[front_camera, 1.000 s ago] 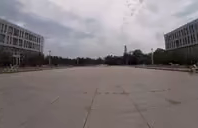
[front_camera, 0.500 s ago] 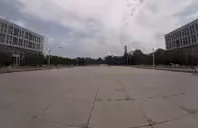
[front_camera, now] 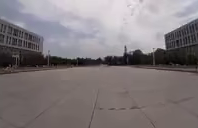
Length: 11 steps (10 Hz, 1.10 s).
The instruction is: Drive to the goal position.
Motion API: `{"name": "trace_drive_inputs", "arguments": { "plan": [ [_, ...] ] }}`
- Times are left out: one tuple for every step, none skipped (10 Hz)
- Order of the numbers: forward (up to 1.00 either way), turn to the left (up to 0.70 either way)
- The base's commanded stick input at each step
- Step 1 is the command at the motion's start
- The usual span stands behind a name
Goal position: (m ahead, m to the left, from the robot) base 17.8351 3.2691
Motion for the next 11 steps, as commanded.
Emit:
{"name": "trace_drive_inputs", "arguments": {
  "plan": [
    [0.7, 0.0],
    [0.7, 0.0],
    [0.7, 0.0],
    [0.7, 0.0],
    [0.7, 0.0],
    [0.7, 0.0],
    [0.7, 0.0],
    [0.7, 0.0],
    [0.7, 0.0],
    [0.7, 0.0],
    [0.7, 0.0]
  ]
}}
